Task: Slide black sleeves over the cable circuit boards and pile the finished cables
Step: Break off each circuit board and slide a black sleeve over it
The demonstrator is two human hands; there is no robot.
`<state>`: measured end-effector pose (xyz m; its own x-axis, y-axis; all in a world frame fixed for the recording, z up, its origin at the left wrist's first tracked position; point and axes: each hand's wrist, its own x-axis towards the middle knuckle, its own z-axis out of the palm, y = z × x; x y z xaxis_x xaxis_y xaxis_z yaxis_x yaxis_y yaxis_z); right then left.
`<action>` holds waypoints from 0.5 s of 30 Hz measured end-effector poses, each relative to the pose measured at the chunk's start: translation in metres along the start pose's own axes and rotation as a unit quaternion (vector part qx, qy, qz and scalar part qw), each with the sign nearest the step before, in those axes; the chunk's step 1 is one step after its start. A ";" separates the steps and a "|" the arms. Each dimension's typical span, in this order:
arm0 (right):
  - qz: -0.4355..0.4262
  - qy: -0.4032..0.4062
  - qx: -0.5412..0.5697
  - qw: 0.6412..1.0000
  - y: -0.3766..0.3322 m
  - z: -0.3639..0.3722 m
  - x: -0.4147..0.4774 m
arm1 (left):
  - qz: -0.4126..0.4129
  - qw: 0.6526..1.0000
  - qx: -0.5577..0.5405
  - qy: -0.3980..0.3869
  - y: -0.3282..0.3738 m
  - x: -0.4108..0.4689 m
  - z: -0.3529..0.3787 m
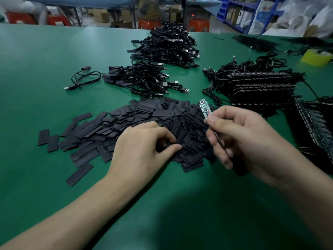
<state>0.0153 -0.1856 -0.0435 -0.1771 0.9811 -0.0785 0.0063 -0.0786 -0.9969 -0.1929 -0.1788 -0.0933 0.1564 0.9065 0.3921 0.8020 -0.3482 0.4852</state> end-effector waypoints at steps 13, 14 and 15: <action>0.008 -0.039 -0.023 0.999 0.017 0.004 0.003 | -0.032 0.941 -0.334 -0.051 -0.006 -0.003 -0.007; 0.006 -0.049 -0.037 0.998 0.018 0.005 0.002 | -0.031 0.932 -0.356 -0.059 -0.004 -0.003 -0.008; 0.005 -0.056 -0.049 0.997 0.019 0.006 0.001 | -0.029 0.926 -0.371 -0.065 -0.003 -0.003 -0.008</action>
<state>0.0096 -0.1867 -0.0623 -0.2855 0.9539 -0.0926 0.1033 -0.0654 -0.9925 -0.2007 -0.1824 -0.0893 0.2324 0.9333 0.2738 0.2024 -0.3218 0.9249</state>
